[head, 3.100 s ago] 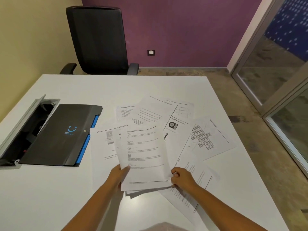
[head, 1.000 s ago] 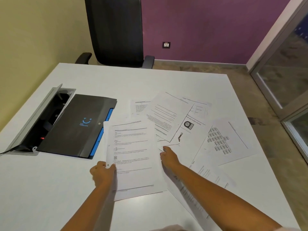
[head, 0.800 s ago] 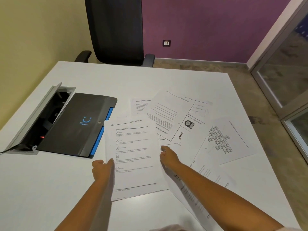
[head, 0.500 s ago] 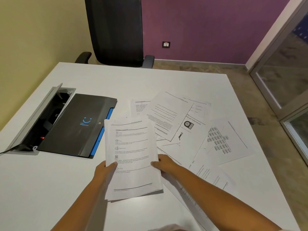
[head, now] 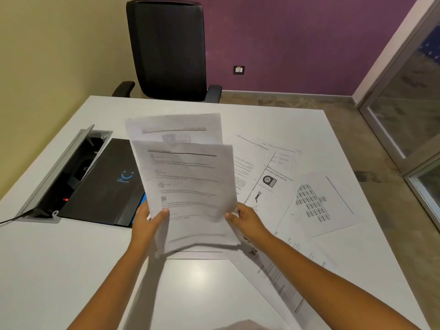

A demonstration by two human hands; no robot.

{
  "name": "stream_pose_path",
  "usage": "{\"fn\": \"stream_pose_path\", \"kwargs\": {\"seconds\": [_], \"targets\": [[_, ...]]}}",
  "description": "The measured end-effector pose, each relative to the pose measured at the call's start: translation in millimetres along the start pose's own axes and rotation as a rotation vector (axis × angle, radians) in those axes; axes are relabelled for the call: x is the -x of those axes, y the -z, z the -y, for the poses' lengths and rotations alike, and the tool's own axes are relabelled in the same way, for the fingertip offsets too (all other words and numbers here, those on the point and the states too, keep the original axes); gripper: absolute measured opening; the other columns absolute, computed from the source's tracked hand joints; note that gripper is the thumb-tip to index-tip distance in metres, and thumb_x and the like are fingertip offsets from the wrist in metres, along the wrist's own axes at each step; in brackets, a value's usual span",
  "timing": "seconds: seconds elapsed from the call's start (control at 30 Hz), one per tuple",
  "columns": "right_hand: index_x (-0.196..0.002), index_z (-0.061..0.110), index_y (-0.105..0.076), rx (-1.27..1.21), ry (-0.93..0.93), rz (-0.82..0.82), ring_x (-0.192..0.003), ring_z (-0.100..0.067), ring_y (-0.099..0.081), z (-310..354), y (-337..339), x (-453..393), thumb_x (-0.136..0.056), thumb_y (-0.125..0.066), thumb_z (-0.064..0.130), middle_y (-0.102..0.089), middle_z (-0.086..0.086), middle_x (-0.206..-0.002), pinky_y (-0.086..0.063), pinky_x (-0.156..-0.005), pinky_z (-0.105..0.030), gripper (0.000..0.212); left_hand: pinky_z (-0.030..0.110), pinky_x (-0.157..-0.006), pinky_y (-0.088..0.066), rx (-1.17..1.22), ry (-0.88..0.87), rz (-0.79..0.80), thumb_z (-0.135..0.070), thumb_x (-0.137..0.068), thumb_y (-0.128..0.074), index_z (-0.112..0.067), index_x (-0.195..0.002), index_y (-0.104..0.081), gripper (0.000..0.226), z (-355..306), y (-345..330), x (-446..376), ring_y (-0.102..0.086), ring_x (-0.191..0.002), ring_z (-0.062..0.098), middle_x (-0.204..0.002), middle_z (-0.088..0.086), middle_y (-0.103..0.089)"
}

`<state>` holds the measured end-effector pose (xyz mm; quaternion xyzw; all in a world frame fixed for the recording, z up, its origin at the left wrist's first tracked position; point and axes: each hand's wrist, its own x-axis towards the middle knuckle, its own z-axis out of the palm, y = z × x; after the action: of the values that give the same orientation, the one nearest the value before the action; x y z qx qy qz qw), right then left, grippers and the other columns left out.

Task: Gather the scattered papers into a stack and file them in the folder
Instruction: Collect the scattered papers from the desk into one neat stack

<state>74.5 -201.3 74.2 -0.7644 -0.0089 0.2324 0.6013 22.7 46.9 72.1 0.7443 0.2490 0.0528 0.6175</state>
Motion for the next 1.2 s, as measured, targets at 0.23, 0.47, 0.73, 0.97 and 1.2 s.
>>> {"fn": "stream_pose_path", "kwargs": {"seconds": [0.23,0.47,0.73,0.97,1.2], "targets": [[-0.109,0.021,-0.063,-0.069,0.025,-0.069,-0.077,0.007,-0.06,28.2,23.4,-7.2,-0.079,-0.073,0.018,-0.064,0.015,-0.09,-0.049,-0.058,-0.004,0.032,0.042,-0.092,-0.047,0.159,-0.031,0.065,-0.015,-0.081,-0.067,-0.008,-0.125,-0.054,0.046,-43.0,-24.8,0.7,-0.058,-0.106,0.028,-0.116,0.01,-0.063],[-0.101,0.027,-0.063,-0.117,0.03,-0.056,-0.075,0.01,-0.063,28.7,28.5,-8.8,-0.076,-0.076,0.019,-0.065,0.022,-0.085,-0.05,-0.062,-0.004,0.03,0.042,-0.086,-0.05,0.152,-0.036,0.109,-0.014,-0.08,-0.067,-0.016,-0.118,-0.056,0.04,-42.8,-31.1,6.0,-0.057,-0.104,0.026,-0.113,0.009,-0.063],[-0.124,0.01,-0.055,0.073,-0.041,-0.068,-0.107,-0.017,-0.06,-12.0,23.5,-3.8,-0.083,-0.068,0.014,-0.063,0.001,-0.11,-0.045,-0.079,-0.014,0.043,0.039,-0.083,-0.047,0.009,0.094,0.081,-0.028,-0.087,-0.059,-0.02,-0.121,-0.049,0.036,2.0,-36.1,20.2,-0.052,-0.102,0.025,-0.11,0.004,-0.058],[-0.139,0.021,-0.035,0.466,-0.003,0.02,-0.134,-0.015,-0.039,-42.8,41.6,8.8,-0.082,-0.07,0.017,-0.029,-0.003,-0.15,-0.039,-0.104,-0.027,0.068,0.044,-0.081,-0.048,-0.088,0.167,-0.071,-0.026,-0.09,-0.055,-0.007,-0.12,-0.052,0.035,20.3,-16.8,18.0,-0.055,-0.092,0.026,-0.104,0.005,-0.057],[-0.148,0.023,-0.014,1.03,-0.139,-0.053,-0.147,-0.025,-0.004,-79.0,63.5,24.9,-0.082,-0.065,0.042,-0.005,-0.006,-0.159,-0.006,-0.118,-0.046,0.086,0.046,-0.077,-0.048,-0.136,0.452,0.01,-0.032,-0.085,-0.062,-0.017,-0.096,-0.051,0.022,54.5,10.4,22.1,-0.059,-0.079,0.028,-0.093,0.009,-0.06]]}}
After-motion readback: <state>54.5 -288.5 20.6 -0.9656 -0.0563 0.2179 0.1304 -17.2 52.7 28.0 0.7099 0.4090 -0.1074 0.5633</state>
